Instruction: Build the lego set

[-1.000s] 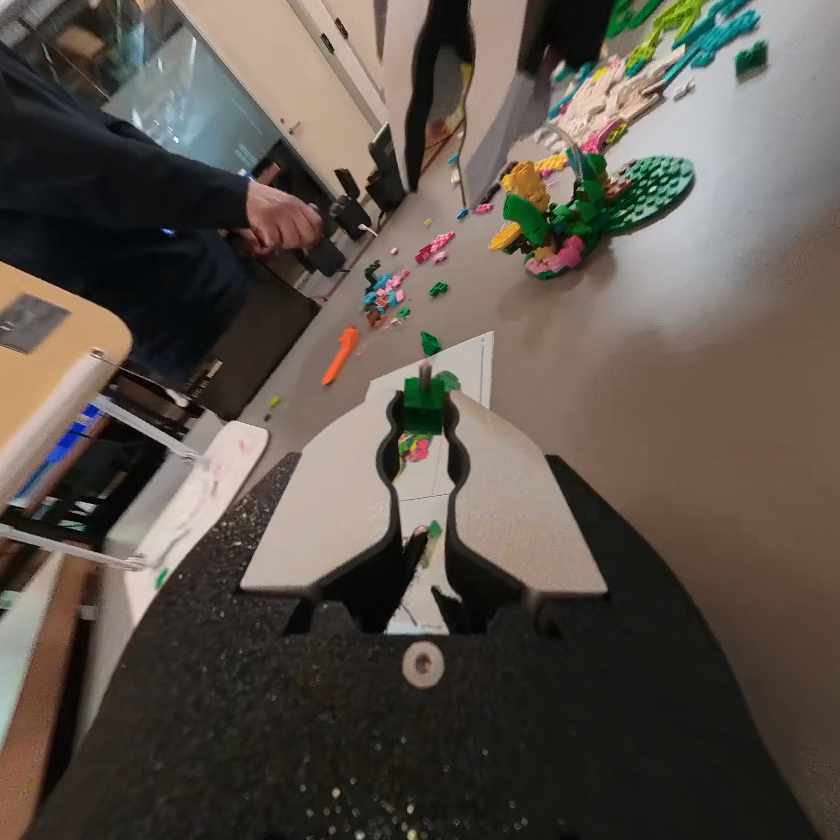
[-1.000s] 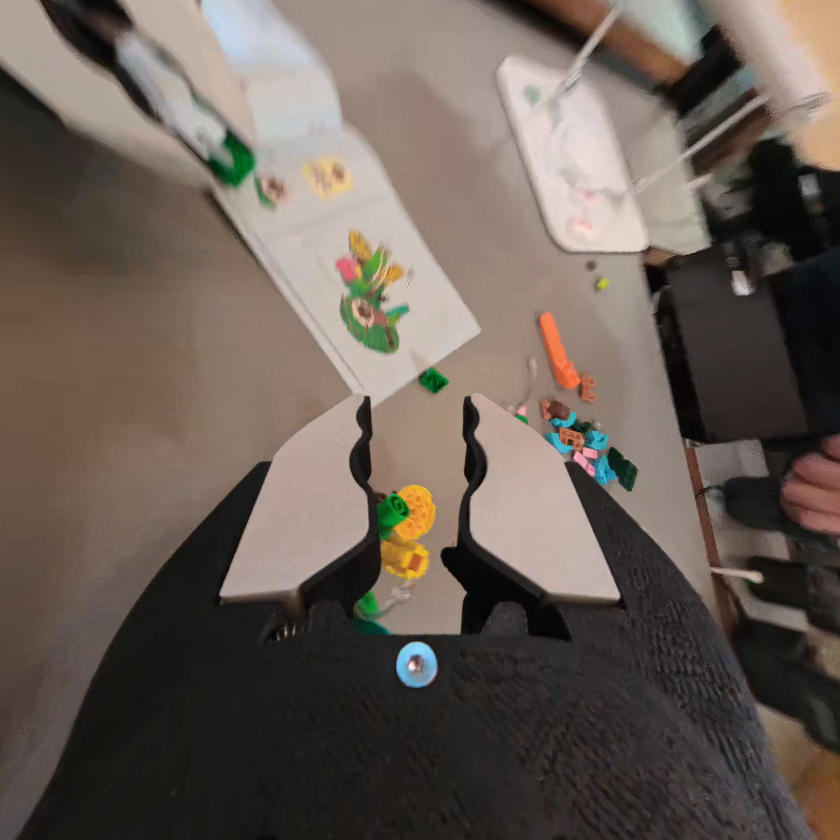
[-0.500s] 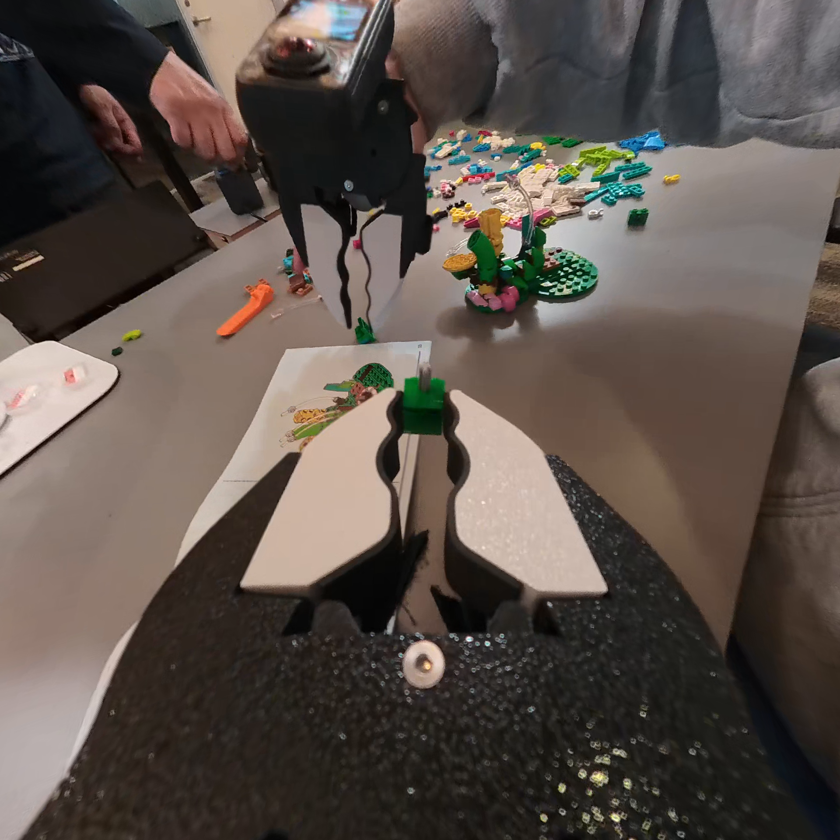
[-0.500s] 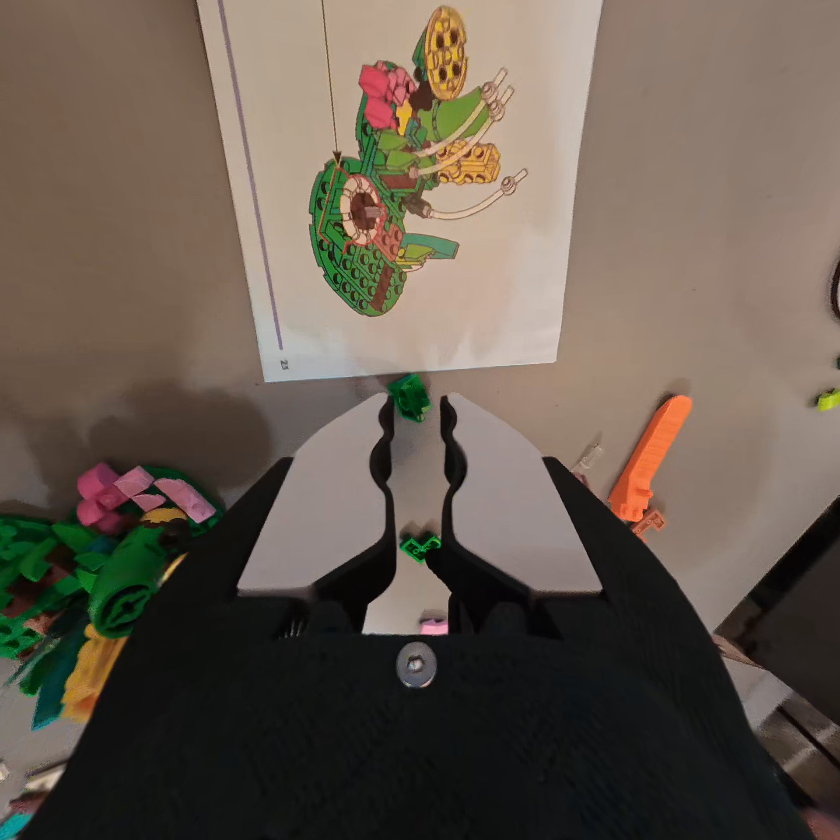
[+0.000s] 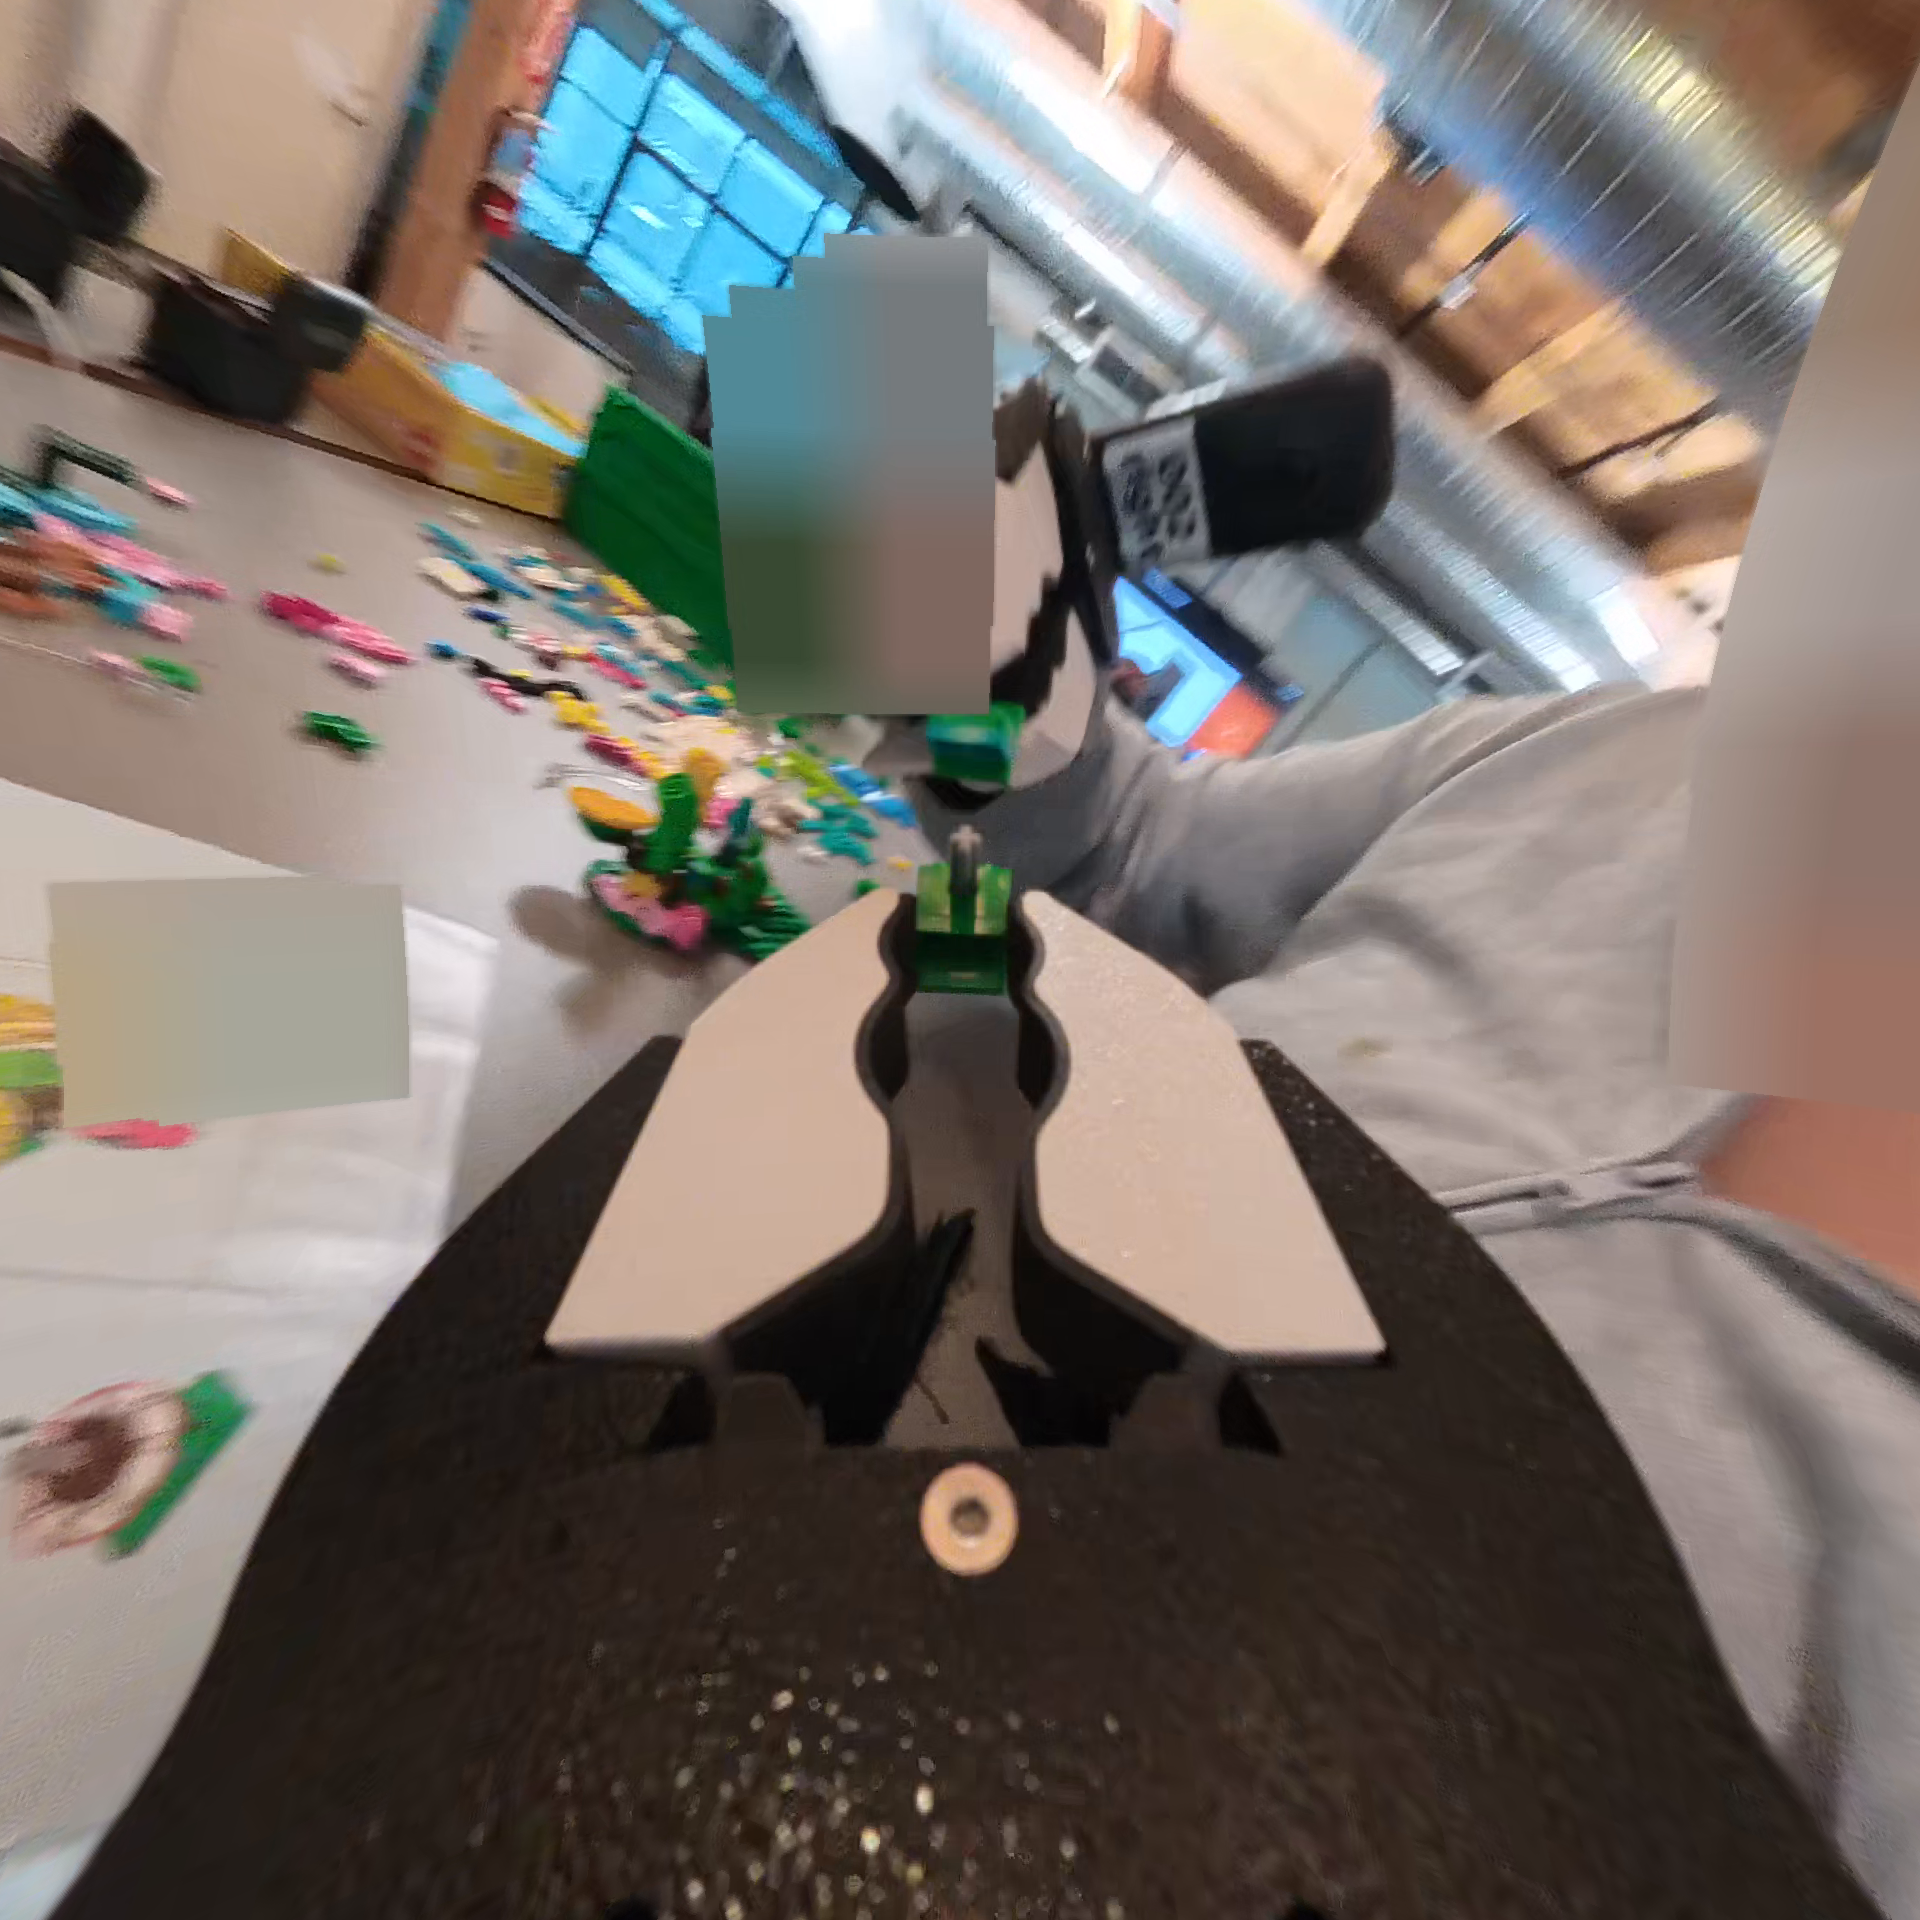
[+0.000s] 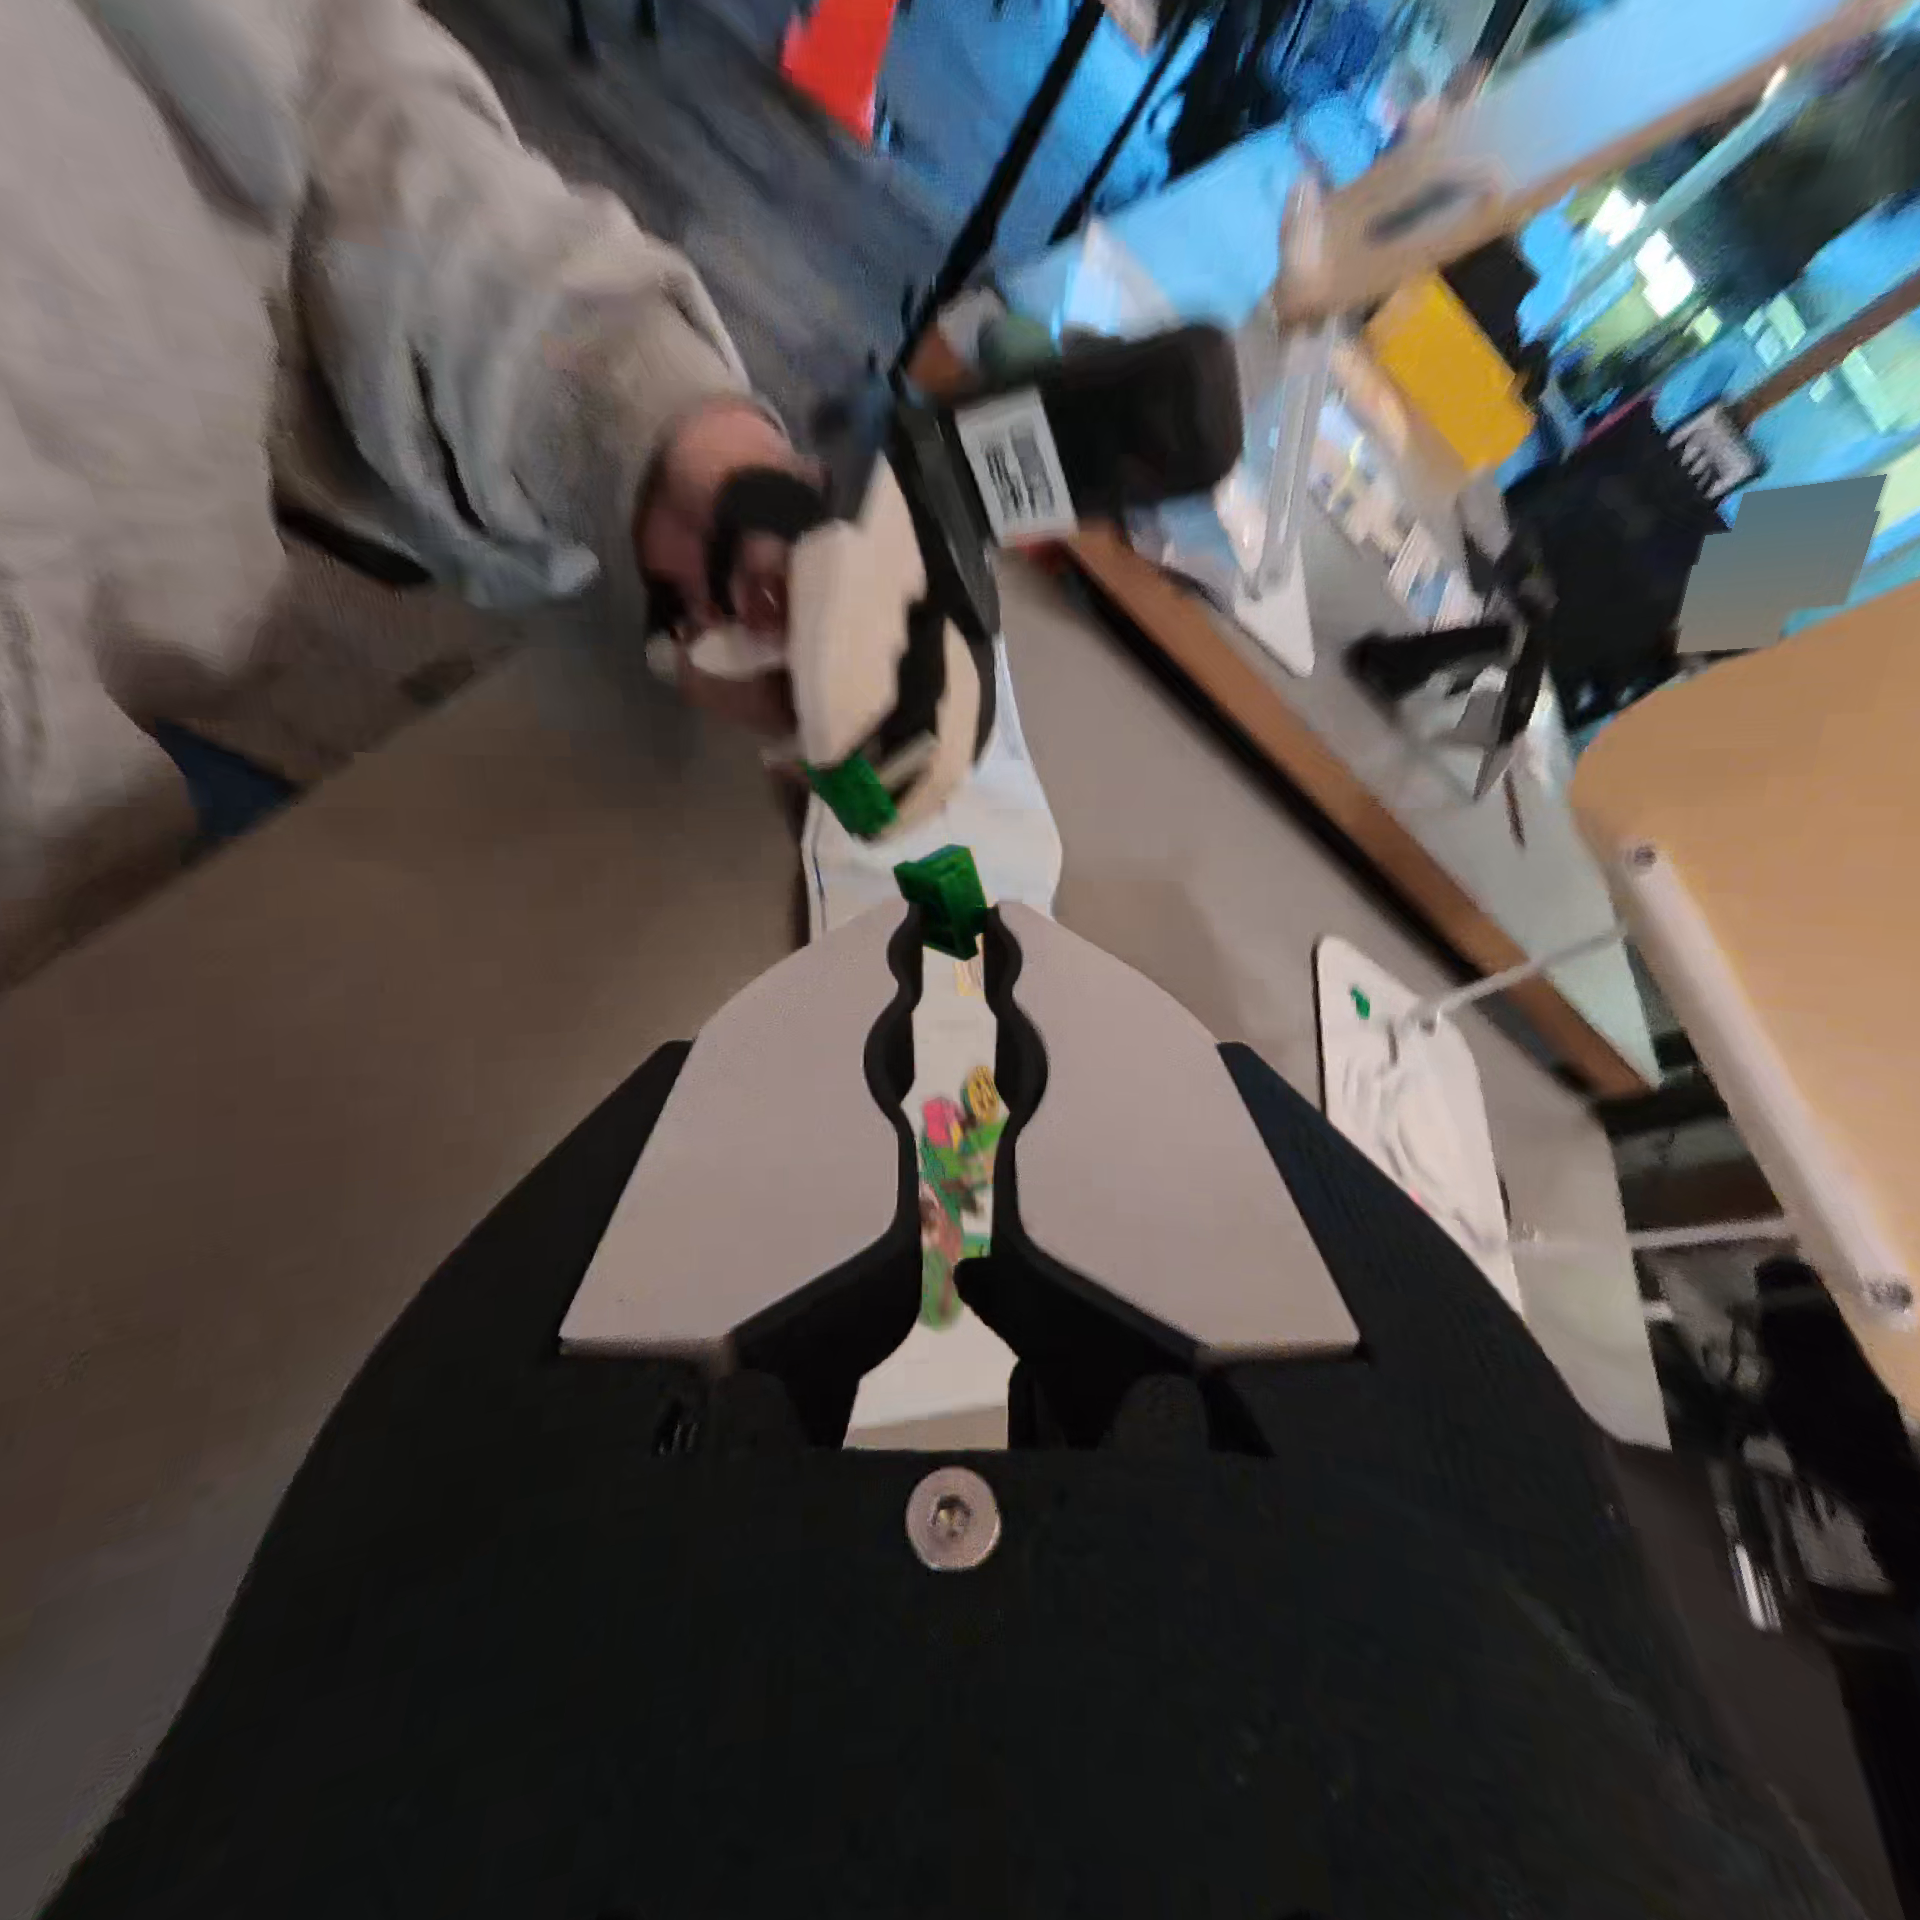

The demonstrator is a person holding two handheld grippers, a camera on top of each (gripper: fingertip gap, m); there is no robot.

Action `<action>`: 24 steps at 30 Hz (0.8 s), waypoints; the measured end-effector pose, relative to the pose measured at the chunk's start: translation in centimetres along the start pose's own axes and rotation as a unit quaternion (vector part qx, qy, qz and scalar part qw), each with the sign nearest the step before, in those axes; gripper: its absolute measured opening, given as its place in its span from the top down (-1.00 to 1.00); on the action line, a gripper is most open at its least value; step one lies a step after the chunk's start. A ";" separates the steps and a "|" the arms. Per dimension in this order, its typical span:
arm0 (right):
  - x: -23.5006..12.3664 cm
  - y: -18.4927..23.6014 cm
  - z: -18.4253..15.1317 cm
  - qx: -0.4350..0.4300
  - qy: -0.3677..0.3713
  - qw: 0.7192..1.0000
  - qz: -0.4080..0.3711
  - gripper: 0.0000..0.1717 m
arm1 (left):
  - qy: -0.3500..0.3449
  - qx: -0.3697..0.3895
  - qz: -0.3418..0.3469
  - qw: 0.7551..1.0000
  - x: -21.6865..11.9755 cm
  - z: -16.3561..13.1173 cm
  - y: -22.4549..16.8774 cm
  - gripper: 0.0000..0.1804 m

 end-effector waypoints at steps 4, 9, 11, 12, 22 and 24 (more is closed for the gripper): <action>0.8 2.0 1.0 -0.024 -0.037 0.999 -0.030 0.90 | 0.015 -0.079 -0.073 0.994 0.8 -0.7 -0.1 0.82; 1.4 3.0 1.1 -0.049 -0.046 0.997 -0.050 0.90 | 0.032 -0.081 -0.086 0.992 1.3 -0.9 -0.4 0.82; 1.6 3.3 1.0 -0.058 -0.037 0.996 -0.048 0.90 | 0.034 -0.078 -0.090 0.992 1.3 -0.7 -0.6 0.82; 1.7 3.4 0.9 -0.059 -0.035 0.996 -0.048 0.90 | 0.037 -0.075 -0.088 0.993 1.3 -0.7 -0.6 0.82; 1.6 4.1 0.6 -0.060 0.012 0.997 -0.035 0.91 | 0.059 -0.021 -0.037 0.997 1.9 -0.9 -0.9 0.82; 1.8 4.3 0.5 -0.077 0.041 0.995 -0.045 0.91 | 0.062 -0.008 -0.015 0.998 1.9 -0.9 -0.9 0.82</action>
Point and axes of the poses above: each gripper's, where its closed fingertips meet, x out along the fingers, z out of its top, y = z × x across the jaws, the point moved 8 cm from there along -x, back along the fingers, and after that the axes turned 15 degrees about z, right-handed, at the moved point
